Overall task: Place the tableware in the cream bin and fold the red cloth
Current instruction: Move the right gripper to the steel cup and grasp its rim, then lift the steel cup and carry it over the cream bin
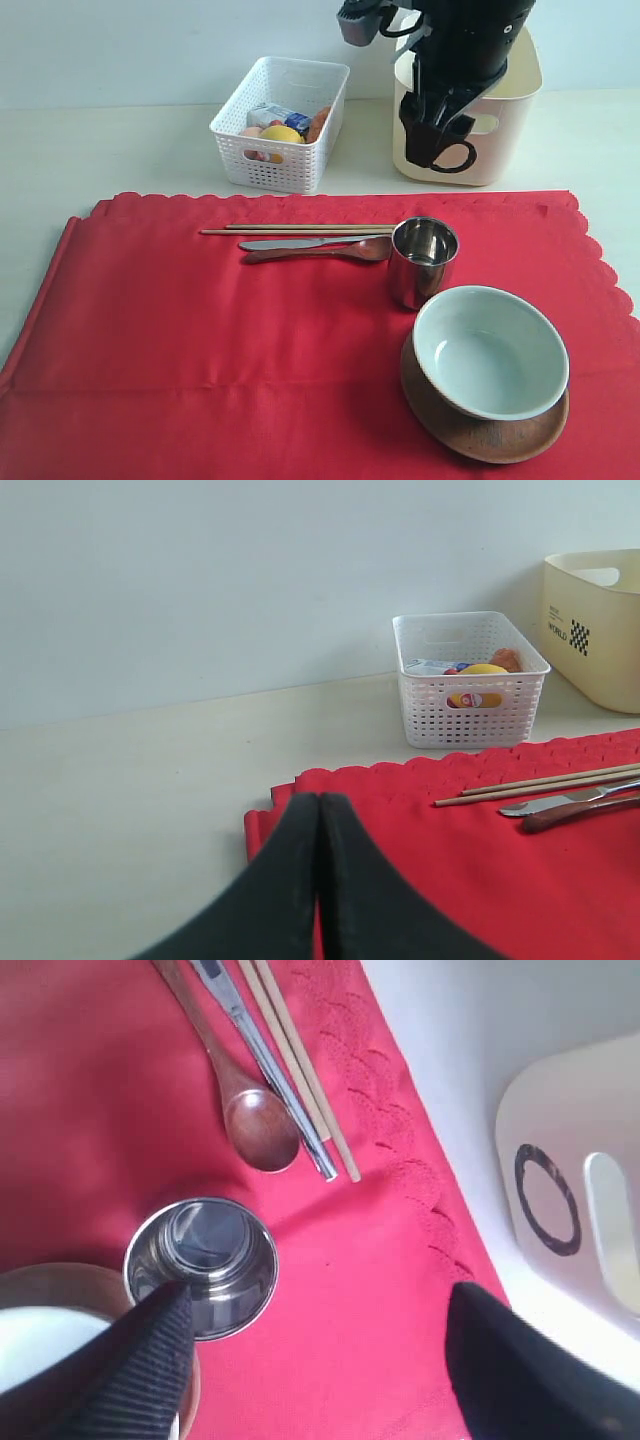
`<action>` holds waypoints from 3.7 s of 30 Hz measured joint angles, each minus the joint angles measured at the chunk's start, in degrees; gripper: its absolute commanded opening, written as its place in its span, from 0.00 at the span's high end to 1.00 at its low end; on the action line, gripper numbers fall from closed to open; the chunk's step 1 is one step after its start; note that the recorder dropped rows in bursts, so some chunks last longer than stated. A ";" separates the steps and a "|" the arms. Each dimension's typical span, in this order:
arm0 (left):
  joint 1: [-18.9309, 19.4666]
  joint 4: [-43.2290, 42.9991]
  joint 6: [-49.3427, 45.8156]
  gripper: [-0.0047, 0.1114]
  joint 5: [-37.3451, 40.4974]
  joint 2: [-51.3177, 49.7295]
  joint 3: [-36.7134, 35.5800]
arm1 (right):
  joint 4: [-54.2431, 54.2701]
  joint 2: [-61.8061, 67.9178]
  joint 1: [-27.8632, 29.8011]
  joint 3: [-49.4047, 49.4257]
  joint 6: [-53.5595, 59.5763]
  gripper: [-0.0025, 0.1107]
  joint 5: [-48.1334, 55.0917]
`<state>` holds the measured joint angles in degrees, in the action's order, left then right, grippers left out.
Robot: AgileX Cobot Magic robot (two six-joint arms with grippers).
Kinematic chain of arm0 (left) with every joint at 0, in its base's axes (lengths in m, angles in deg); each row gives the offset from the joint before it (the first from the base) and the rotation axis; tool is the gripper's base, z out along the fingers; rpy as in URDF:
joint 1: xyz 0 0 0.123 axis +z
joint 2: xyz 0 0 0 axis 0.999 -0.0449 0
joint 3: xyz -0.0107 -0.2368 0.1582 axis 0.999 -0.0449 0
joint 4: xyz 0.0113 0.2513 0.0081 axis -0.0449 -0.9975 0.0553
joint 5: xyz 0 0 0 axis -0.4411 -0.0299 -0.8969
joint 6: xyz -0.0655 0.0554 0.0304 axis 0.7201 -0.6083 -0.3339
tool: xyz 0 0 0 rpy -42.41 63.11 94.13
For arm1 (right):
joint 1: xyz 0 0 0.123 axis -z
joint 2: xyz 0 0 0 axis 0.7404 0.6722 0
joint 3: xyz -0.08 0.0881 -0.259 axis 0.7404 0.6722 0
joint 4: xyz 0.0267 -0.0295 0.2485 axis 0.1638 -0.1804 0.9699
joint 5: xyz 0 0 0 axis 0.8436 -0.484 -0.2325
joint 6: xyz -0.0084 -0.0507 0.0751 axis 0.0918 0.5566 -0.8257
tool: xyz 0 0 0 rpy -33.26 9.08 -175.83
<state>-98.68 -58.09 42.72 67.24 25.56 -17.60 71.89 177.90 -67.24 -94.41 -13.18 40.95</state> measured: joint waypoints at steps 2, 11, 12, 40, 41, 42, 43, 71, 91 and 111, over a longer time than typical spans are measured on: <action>0.00 0.00 0.00 0.95 0.00 0.00 0.00 | 0.00 0.58 0.00 0.00 0.00 0.39 0.43; 0.00 0.00 0.00 0.95 0.00 0.00 0.00 | -0.82 4.56 0.61 3.12 -0.09 0.39 0.29; 0.00 0.00 0.00 0.95 0.00 0.00 0.00 | -0.82 5.03 0.83 3.53 -0.09 0.39 -0.03; 0.00 0.00 0.00 0.95 0.00 0.00 0.00 | 1.60 13.39 2.55 8.54 -0.01 0.97 -6.85; 0.00 0.00 0.00 0.95 0.00 0.00 0.00 | 1.74 13.39 2.55 8.54 -0.01 0.98 -6.95; 0.00 0.00 0.00 0.95 0.00 0.00 0.00 | 1.75 13.39 2.55 8.54 -0.01 0.98 -6.95; 0.00 0.00 0.00 0.95 0.00 0.00 0.00 | 1.84 13.39 2.55 8.54 -0.01 0.98 -6.95; 0.00 0.00 0.00 0.95 0.00 0.00 0.00 | 4.54 4.57 2.55 0.69 -0.83 0.98 -5.60; 0.00 0.00 0.00 0.95 0.00 0.00 0.00 | -3.76 -0.37 11.31 -3.80 -24.31 0.98 -26.56; 0.00 0.00 0.00 0.95 0.00 0.00 0.00 | -17.66 10.63 17.18 -3.80 -43.17 0.98 -29.44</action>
<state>-98.68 -58.09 42.72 67.24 25.56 -17.60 54.24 188.53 -50.07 -98.21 -56.34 11.51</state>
